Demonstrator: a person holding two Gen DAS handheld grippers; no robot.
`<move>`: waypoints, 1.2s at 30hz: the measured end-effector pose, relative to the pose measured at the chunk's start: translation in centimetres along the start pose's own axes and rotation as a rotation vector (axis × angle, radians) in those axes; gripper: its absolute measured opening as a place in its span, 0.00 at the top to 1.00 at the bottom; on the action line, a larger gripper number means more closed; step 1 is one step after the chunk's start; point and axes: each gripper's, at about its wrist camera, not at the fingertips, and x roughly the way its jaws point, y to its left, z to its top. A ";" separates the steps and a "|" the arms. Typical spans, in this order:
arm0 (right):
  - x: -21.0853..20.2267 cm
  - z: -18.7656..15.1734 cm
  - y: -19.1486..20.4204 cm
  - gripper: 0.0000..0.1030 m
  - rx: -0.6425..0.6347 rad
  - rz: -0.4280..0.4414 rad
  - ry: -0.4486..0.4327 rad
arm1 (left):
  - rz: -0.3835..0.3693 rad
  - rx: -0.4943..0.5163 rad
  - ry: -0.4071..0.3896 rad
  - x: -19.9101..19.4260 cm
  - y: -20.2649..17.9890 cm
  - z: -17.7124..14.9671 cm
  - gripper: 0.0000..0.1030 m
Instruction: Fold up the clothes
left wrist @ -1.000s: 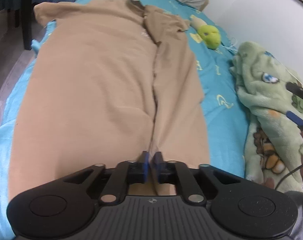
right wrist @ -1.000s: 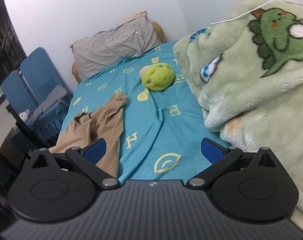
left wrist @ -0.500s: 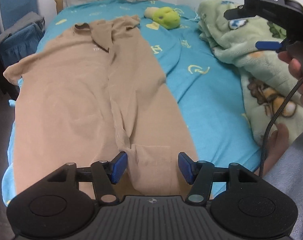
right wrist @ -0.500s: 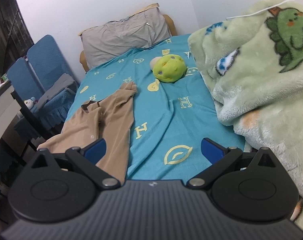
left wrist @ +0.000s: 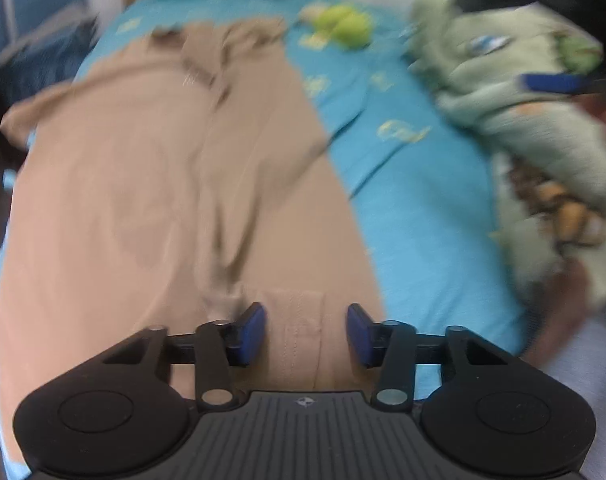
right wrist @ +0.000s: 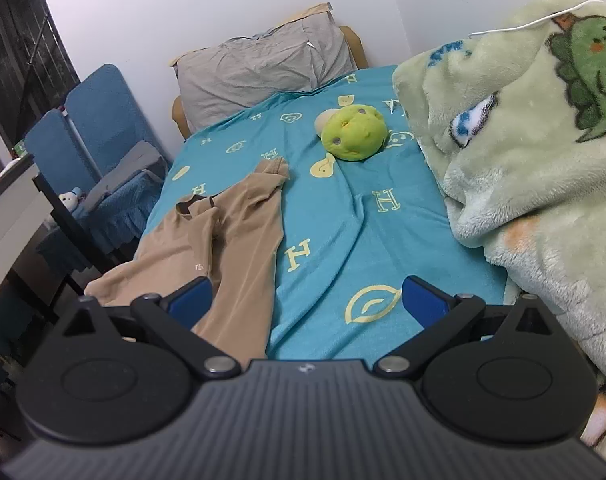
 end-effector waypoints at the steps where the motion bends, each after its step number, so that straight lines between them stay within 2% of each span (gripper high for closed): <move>1: 0.0 0.0 0.0 0.00 0.002 -0.001 0.002 | -0.005 -0.017 0.012 0.5 0.2 0.1 0.65; 2: 0.1 0.0 -0.1 0.00 0.004 -0.003 0.003 | -0.012 -0.027 0.005 0.4 0.4 0.0 0.66; 3: 0.1 0.0 -0.1 0.00 0.006 -0.003 0.004 | -0.020 -0.038 -0.001 0.3 0.7 0.0 0.76; 4: 0.1 0.0 -0.2 0.00 0.009 0.000 0.004 | -0.032 -0.050 -0.003 0.0 0.9 -0.1 0.91; 11: 0.1 0.0 -0.4 0.00 0.025 0.019 0.006 | -0.073 -0.151 -0.032 -3.8 3.5 -1.0 0.93; 13: 0.0 0.1 -0.4 0.00 0.035 0.028 0.007 | -0.087 -0.193 -0.018 -4.9 4.6 -1.1 0.93; 15: 0.0 0.2 -0.4 0.00 0.041 0.036 0.006 | -0.073 -0.235 0.020 -5.8 5.9 -1.5 0.93; 19: 0.0 0.1 -0.1 0.00 0.033 0.038 0.012 | 0.007 -0.287 0.143 -6.1 8.1 -2.5 0.97; 23: -0.3 0.0 0.2 0.00 0.018 0.046 0.010 | 0.027 -0.251 0.121 -7.5 8.5 -2.6 0.96; 26: -0.4 -0.2 0.7 0.00 -0.004 0.054 0.007 | 0.020 -0.225 0.042 -8.6 7.7 -1.6 0.84; 27: -0.4 -0.3 1.0 0.00 -0.014 0.061 0.006 | 0.019 -0.201 0.006 -9.0 7.2 -1.0 0.75; 28: -0.4 -0.3 1.2 0.00 -0.025 0.068 0.002 | 0.017 -0.176 -0.030 -9.4 6.7 -0.4 0.61; 31: -0.5 -0.6 2.1 0.01 -0.063 0.101 -0.017 | 0.038 -0.137 -0.166 -10.3 5.9 2.2 0.45; 35: -0.1 -0.7 3.5 0.05 -0.079 0.179 -0.043 | 0.092 -0.099 -0.330 -10.3 6.3 6.5 0.32; 36: 0.5 -0.6 4.0 0.08 -0.077 0.196 -0.038 | 0.111 -0.081 -0.379 -10.1 6.5 7.4 0.24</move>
